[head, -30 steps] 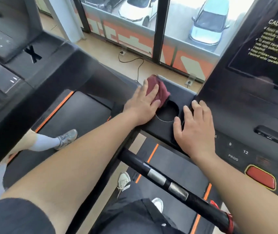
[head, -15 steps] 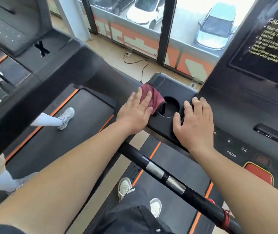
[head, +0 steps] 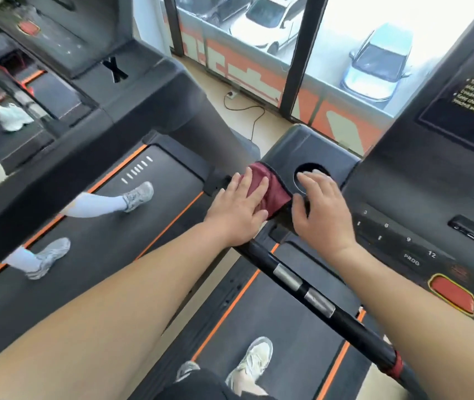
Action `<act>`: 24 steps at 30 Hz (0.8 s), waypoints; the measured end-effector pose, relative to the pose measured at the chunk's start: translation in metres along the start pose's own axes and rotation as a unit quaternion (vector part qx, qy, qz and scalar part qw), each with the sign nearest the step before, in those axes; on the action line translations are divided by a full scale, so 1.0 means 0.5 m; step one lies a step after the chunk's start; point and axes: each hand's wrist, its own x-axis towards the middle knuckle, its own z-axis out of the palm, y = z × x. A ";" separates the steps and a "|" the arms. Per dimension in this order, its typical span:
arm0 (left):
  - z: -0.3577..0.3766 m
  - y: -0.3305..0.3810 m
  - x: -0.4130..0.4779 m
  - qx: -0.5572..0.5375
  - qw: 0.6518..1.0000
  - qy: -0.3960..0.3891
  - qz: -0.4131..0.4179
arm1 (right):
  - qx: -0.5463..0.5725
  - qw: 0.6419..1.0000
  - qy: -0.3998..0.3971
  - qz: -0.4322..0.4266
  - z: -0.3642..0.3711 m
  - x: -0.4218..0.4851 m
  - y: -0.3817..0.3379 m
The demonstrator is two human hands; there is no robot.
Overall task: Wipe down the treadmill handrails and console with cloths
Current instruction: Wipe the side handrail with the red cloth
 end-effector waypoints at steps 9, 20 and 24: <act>-0.061 -0.126 -0.203 -0.200 0.974 0.087 -0.066 | -0.007 0.947 -0.306 -0.098 0.086 -0.006 -0.190; 0.033 -0.217 -0.435 -0.235 0.935 0.125 -0.233 | -0.078 0.941 -0.329 0.023 0.136 0.010 -0.226; 0.064 -0.236 -0.498 -0.229 0.913 0.170 -0.292 | -0.038 0.926 -0.353 -0.129 0.119 -0.106 -0.271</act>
